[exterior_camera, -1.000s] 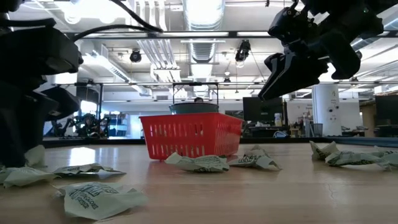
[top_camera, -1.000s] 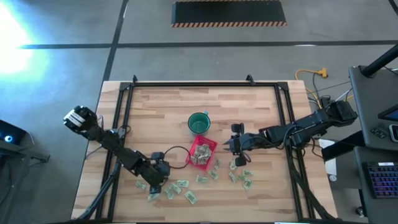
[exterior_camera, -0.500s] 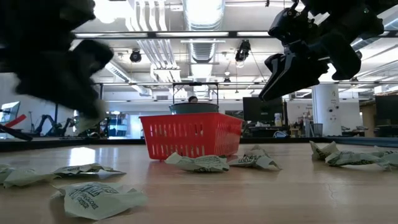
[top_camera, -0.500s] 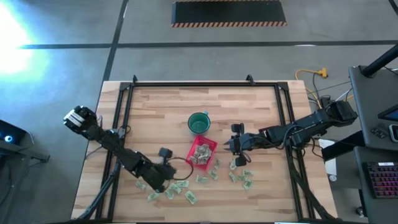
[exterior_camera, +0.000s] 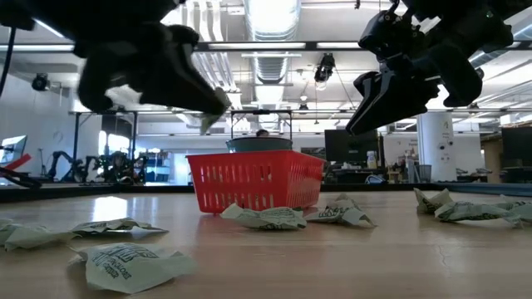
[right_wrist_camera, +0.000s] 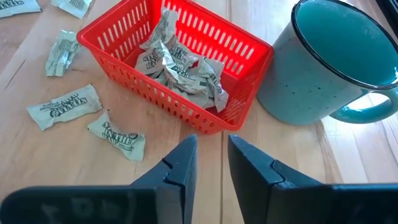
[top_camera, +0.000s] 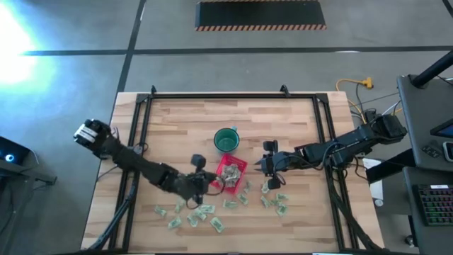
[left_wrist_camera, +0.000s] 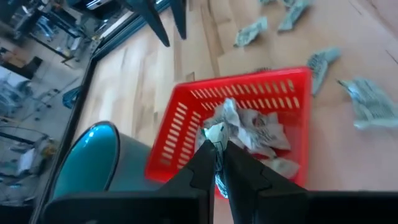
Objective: Pick and place items into bin
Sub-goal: Put the light green stevia packet into the red bin
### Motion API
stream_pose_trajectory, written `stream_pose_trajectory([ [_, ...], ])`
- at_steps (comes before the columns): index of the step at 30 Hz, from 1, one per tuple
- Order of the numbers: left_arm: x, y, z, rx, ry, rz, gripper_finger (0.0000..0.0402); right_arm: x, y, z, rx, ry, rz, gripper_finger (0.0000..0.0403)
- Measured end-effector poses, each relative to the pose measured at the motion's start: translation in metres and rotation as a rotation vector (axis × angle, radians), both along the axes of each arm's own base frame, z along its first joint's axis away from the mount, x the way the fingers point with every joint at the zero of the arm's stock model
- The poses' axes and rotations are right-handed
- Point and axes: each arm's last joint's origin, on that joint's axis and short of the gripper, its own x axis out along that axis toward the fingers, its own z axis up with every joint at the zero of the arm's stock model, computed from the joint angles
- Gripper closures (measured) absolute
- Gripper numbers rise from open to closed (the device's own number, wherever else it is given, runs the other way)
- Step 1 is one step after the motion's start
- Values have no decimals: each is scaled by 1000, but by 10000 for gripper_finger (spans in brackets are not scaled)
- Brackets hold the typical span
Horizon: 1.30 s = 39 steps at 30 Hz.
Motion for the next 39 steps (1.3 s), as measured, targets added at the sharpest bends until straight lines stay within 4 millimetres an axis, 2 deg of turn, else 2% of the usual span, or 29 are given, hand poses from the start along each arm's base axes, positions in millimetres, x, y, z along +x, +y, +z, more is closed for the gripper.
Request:
stream_pose_trajectory([
  [8, 17, 29, 4, -128, -15, -79, 392, 0, 0, -1, -1, 1, 0, 331],
  [16, 22, 30, -4, -135, -7, -97, 386, -2, -1, -4, -3, 13, -1, 332],
  [19, 24, 30, -7, -114, -6, -108, 363, -3, -1, -4, 0, 13, -3, 328],
  [24, 25, 30, -9, -112, -2, -108, 302, -4, -1, -6, 8, 19, -12, 323],
  [29, 25, 30, -8, -115, -6, -100, 249, -8, 0, -12, 86, 46, -21, 326],
  [34, 24, 28, -9, -116, -2, -103, 227, -14, 6, -20, 275, 127, 142, 330],
  [39, 23, 26, -10, -114, 10, -111, 226, -23, 10, -29, 372, 186, 158, 325],
])
